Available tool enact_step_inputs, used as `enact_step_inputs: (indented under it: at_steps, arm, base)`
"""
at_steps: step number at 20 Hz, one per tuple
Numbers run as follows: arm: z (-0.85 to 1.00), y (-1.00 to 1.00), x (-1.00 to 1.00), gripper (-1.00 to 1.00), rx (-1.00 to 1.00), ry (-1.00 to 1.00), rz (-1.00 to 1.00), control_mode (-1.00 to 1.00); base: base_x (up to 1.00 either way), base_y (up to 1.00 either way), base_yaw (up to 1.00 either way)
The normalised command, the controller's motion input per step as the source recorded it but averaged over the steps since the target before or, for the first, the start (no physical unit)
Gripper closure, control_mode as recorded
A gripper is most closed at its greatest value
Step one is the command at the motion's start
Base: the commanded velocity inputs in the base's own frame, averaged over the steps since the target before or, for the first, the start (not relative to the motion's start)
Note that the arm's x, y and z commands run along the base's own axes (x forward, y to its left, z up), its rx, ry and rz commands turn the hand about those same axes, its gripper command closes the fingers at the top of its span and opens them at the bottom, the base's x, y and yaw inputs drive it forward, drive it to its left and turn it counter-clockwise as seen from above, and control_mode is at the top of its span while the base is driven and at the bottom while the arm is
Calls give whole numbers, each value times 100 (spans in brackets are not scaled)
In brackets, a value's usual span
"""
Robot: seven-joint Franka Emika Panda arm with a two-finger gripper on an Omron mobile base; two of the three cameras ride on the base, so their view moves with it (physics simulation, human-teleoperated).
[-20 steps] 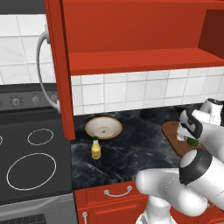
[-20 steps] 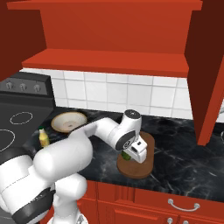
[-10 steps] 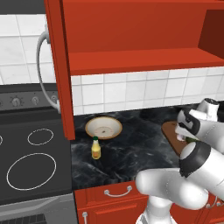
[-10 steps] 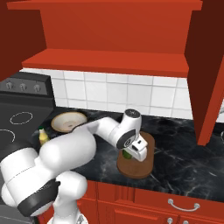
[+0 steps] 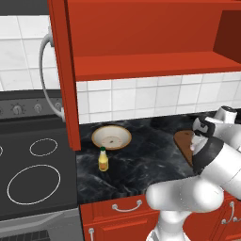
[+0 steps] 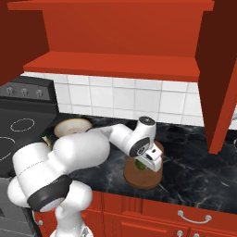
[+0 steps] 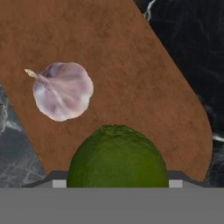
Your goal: Open the cabinet. Place the bowl and condiment on the counter. Then place the lime and garlic on the cutting board.
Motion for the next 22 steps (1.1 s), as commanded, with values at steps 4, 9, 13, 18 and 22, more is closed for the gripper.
enact_step_inputs:
  at_steps: [4, 9, 13, 18, 22]
  arm:
    - [-8, 0, 26, 100, 0, 0, 0, -100]
    - [-19, 0, 18, 100, 0, 0, 0, -100]
    - [-28, -1, 1, 100, 0, 0, 0, -100]
    - [-16, 0, 1, 100, -1, 0, 0, -100]
    - [-12, 0, 2, 100, -1, 0, 0, -100]
  base:
    - [0, 0, 0]
    - [0, 0, 0]
    - [0, 0, 0]
    - [0, 0, 0]
    - [0, 0, 0]
